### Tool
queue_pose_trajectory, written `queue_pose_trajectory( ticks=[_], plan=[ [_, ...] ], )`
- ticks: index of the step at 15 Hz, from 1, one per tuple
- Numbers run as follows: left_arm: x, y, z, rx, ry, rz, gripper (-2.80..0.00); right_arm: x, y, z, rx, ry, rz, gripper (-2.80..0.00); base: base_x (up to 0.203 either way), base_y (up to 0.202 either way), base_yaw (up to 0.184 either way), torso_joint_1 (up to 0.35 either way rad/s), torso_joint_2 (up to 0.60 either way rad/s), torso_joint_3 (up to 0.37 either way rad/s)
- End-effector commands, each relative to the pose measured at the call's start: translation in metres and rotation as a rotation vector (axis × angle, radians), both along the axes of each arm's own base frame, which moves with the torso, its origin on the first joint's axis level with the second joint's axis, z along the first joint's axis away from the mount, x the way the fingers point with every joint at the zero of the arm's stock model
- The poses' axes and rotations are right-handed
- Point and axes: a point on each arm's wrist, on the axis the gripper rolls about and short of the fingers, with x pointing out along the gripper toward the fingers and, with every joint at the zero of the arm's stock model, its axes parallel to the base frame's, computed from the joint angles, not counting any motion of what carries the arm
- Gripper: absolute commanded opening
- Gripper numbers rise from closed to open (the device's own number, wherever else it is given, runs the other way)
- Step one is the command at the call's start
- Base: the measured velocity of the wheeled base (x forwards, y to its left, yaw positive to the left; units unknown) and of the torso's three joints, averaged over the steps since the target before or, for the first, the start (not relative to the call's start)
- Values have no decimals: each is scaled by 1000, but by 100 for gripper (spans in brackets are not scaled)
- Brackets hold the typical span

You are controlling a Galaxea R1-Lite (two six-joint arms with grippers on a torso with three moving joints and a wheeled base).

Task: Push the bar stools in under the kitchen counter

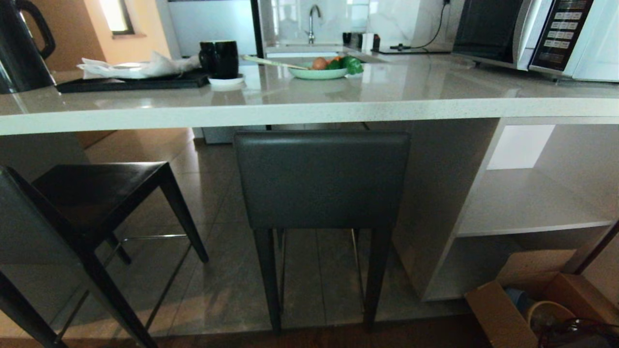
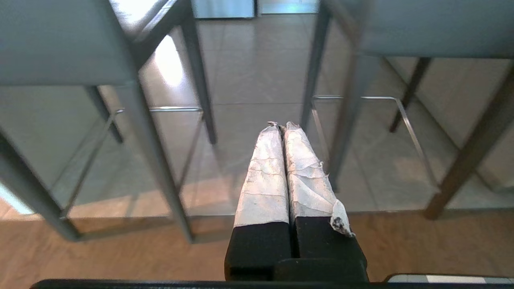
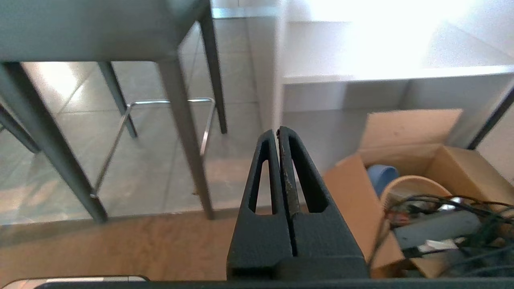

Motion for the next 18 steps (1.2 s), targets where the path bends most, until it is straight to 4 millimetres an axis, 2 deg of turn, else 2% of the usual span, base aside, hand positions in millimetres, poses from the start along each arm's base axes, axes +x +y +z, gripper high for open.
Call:
queue_pose_trajectory(
  ticks=[1,13,18],
  plan=[
    [0,0,0,-1,3,0,-280,0,0,0,0,1,1,-280,0,192,-1,-1,-1,6],
    [0,0,0,-5,2,0,-280,0,0,0,0,1,1,-280,0,194,-1,1,2,3],
    [0,0,0,-12,1,0,-280,0,0,0,-3,0,1,-280,0,17,-1,0,0,0]
  ],
)
